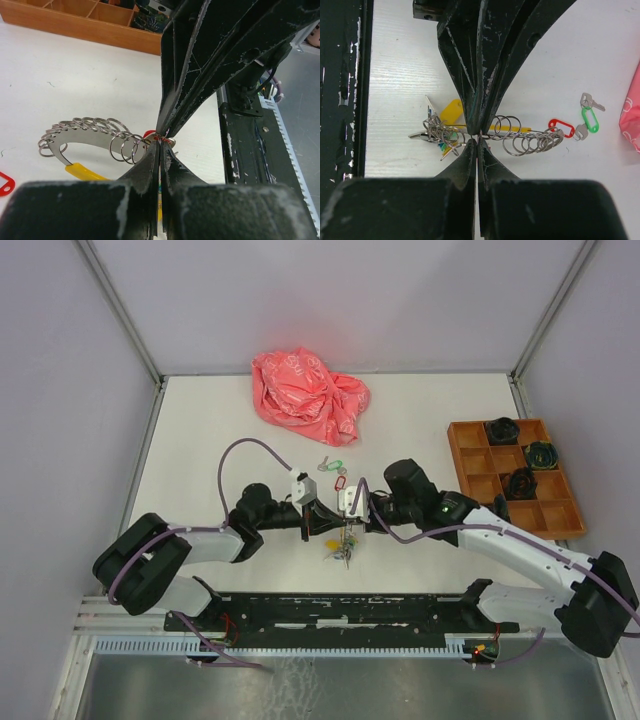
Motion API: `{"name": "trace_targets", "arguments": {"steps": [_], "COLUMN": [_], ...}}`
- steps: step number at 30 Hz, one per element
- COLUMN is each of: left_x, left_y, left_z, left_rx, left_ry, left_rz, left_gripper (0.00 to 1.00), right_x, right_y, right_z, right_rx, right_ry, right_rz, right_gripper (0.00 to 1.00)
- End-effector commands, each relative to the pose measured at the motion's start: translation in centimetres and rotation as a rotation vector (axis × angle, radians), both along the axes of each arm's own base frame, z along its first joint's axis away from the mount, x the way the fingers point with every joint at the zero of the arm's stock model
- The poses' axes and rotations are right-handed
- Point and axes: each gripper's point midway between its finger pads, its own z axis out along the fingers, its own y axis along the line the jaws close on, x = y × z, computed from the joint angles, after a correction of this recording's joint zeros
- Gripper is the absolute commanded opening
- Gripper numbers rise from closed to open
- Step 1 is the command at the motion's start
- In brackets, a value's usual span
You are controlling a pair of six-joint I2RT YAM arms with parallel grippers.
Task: Put the keys on the keyring
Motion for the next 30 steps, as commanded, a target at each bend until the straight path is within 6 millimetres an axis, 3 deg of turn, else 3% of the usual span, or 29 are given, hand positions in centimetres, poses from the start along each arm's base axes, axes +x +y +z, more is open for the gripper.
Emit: {"name": "trace_targets", "arguments": {"steps": [1, 7, 14, 22, 27, 30], "left_x": [0.9, 1.0, 1.0, 2.7, 4.6, 5.8], "left_y": [-0.2, 0.0, 0.0, 0.7, 1.8, 3.1], "left_z": [3.8, 4.0, 4.2, 1.9, 0.3, -0.5], "left_rx": [-0.123, -0.138, -0.164, -0.082, -0.017, 0.006], "left_ry": [-0.077, -0.074, -0.058, -0.04, 0.014, 0.055], "left_rz": [0.044, 0.063, 0.066, 0.18, 0.321, 0.437], "left_gripper": [0.03, 0.03, 0.03, 0.03, 0.03, 0.03], "right_x": [-0.2, -0.3, -0.6, -0.5, 0.9, 1.4], "right_y": [-0.8, -0.9, 0.4, -0.8, -3.0, -4.2], "right_z": [-0.5, -0.7, -0.5, 0.7, 0.6, 0.0], "right_rx": [-0.011, 0.001, 0.055, 0.072, 0.049, 0.015], "right_ry": [-0.003, 0.003, 0.033, 0.027, 0.071, 0.128], "right_rz": [-0.031, -0.042, -0.01, -0.097, -0.331, -0.464], "right_gripper": [0.01, 0.01, 0.02, 0.43, 0.67, 0.9]}}
